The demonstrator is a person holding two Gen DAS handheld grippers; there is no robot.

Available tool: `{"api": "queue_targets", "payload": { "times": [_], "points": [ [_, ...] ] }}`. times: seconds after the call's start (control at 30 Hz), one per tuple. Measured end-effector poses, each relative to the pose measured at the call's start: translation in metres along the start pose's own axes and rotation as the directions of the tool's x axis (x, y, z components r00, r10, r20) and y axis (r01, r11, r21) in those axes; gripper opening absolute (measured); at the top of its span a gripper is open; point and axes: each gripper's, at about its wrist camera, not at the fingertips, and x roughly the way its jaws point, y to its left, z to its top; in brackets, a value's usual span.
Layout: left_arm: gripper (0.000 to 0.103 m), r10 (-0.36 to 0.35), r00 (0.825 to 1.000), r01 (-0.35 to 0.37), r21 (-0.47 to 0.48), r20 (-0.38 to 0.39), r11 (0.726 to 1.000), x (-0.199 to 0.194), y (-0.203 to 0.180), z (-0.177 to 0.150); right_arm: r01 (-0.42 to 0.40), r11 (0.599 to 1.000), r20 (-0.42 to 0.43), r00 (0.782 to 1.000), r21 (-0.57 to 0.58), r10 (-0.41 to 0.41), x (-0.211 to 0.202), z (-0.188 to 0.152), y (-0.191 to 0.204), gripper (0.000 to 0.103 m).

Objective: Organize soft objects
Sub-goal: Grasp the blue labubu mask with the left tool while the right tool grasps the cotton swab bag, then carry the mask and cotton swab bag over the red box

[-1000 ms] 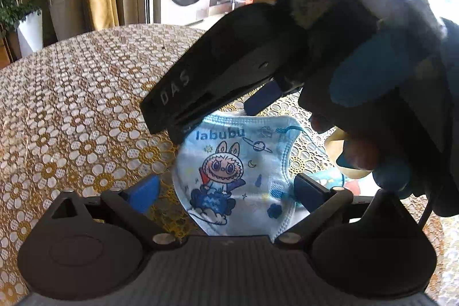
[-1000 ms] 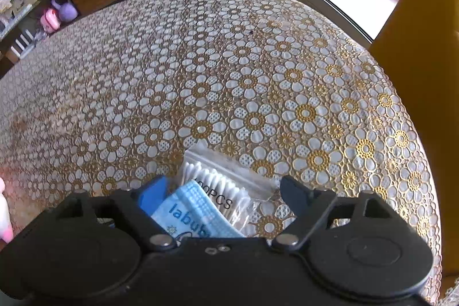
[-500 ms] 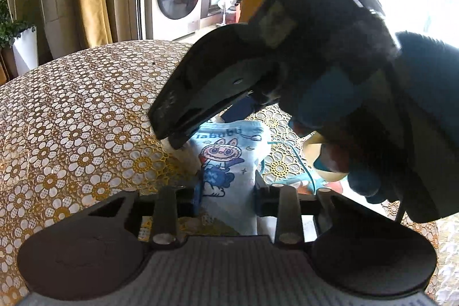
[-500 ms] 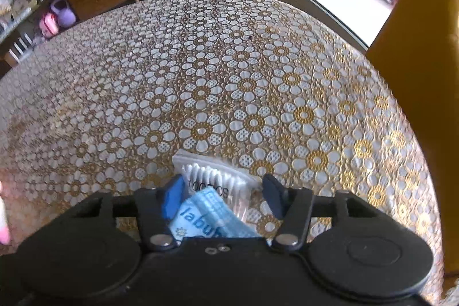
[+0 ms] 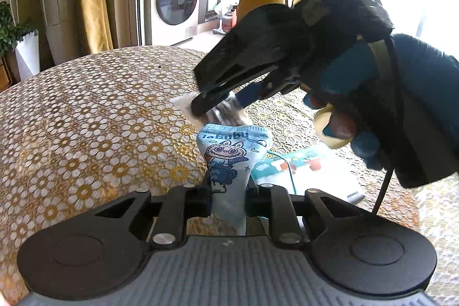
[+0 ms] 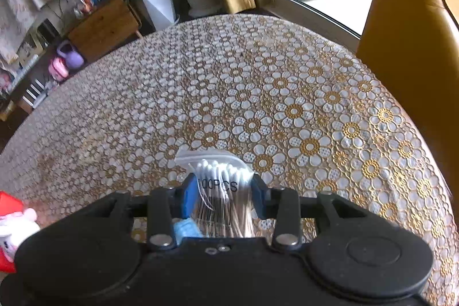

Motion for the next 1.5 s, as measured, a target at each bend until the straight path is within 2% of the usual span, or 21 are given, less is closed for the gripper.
{"api": "queue_targets", "payload": {
  "times": [0.27, 0.7, 1.1, 1.5],
  "points": [
    [0.019, 0.017, 1.0, -0.016, -0.063, 0.023, 0.998, -0.043, 0.022, -0.005, -0.034, 0.999, 0.041, 0.999, 0.002, 0.034, -0.04, -0.01, 0.008, 0.038],
    [0.019, 0.083, 0.994, -0.073, -0.146, 0.066, 0.987, -0.128, 0.042, -0.011, -0.07, 0.995, 0.073, 0.994, -0.076, 0.075, -0.115, -0.052, 0.064, 0.038],
    [0.02, 0.158, 0.982, -0.141, -0.154, 0.101, 0.978, -0.213, 0.066, -0.035, -0.122, 0.974, 0.087, 0.986, -0.189, 0.14, -0.161, -0.089, 0.144, 0.038],
    [0.02, 0.244, 0.963, -0.214, -0.226, 0.114, 0.95, -0.287, 0.118, -0.069, -0.187, 0.934, 0.069, 0.974, -0.306, 0.218, -0.175, -0.115, 0.237, 0.038]
  ]
}}
